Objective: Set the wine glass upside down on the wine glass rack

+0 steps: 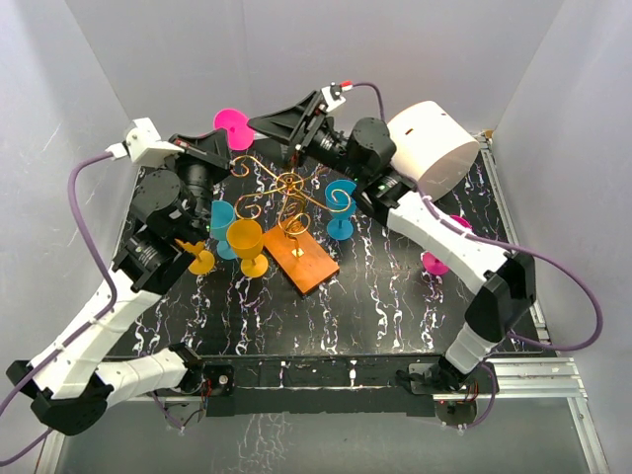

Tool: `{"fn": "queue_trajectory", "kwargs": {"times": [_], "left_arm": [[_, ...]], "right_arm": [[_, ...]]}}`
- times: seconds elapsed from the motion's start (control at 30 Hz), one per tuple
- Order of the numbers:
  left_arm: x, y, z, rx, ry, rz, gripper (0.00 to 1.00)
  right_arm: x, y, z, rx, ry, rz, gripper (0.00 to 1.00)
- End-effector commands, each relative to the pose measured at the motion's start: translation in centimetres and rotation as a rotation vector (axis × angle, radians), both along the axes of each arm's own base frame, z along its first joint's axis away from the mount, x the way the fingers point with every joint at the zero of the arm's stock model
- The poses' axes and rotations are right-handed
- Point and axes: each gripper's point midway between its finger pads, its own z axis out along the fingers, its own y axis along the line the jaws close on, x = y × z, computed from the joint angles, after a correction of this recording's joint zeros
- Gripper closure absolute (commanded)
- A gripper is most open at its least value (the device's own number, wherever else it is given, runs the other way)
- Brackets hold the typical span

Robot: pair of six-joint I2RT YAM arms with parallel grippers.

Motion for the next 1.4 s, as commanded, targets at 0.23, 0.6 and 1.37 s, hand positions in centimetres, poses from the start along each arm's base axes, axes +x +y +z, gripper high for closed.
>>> {"fn": "queue_trajectory", "kwargs": {"times": [0.23,0.6,1.37], "left_arm": [[3.2,-1.4,1.6,0.042,-0.019,-0.065,1.00],[6.3,-4.1,-2.6,-0.013,0.106,-0.334,1.00],[5.1,-7.3,-5.0,-0.075,0.189,-0.544,1.00]], "right_arm": [[-0.8,-7.0,0.8,-0.002,-0.008,-0.190,0.18],[-2.3,-11.0,0.6,-0.086,-0.088,-0.350,0.14],[-3.2,-12.1,-6.6,-0.236,-0.042,-0.368,0.13]]}}
